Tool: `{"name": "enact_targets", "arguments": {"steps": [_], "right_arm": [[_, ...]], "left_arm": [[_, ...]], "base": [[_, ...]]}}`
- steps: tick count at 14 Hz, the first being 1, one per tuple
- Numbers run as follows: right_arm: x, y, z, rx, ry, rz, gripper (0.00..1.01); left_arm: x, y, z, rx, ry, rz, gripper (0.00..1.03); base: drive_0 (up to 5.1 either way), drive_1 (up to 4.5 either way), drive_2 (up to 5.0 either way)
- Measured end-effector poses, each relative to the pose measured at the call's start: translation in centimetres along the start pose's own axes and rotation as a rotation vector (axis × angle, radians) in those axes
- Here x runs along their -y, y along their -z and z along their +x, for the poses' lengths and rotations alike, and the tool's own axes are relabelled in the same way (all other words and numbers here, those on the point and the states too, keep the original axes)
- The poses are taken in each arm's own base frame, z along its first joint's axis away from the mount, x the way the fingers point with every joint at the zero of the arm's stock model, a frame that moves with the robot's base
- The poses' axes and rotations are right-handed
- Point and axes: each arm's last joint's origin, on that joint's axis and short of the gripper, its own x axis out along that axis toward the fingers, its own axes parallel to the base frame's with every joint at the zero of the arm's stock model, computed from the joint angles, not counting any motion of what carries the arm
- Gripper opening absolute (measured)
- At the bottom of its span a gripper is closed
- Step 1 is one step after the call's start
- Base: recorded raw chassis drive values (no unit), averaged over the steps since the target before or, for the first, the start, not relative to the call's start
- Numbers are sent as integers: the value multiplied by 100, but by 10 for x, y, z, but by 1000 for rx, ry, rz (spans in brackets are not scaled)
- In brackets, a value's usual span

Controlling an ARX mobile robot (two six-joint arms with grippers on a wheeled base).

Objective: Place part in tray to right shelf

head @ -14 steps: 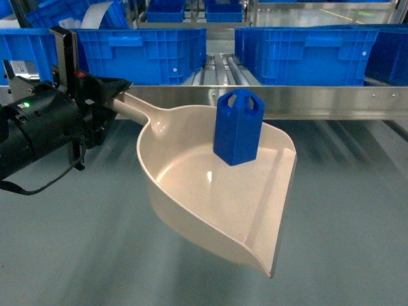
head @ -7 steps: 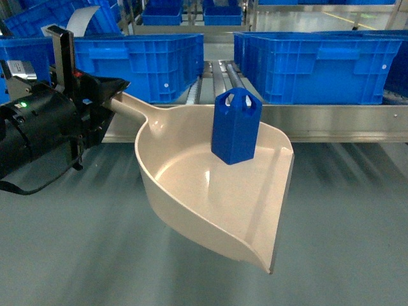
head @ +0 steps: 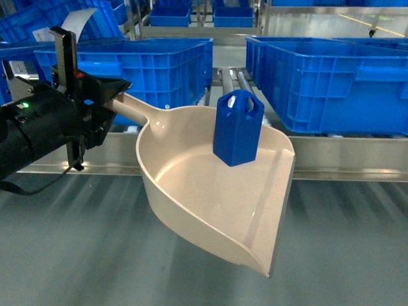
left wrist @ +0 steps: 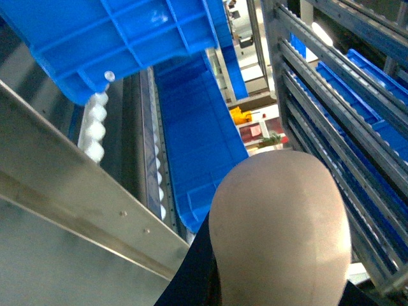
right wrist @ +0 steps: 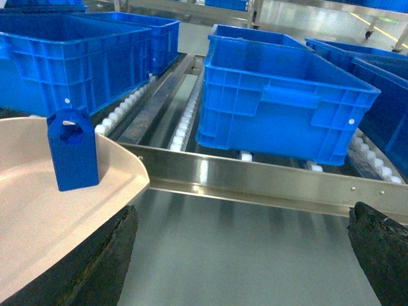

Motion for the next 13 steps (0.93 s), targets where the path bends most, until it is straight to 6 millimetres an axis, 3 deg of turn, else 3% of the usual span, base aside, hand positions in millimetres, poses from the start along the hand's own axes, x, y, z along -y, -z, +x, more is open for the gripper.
{"name": "enact_targets", "arguments": {"steps": [11,13], "right_arm": [[0,0,0,1,0,1,98],[0,0,0,2,0,1,98]], "left_arm": [[0,0,0,2,-1,0,16],[0,-1,0,7,2,0,16]], "base": [[-10,391,-411],[0,0,0]]}}
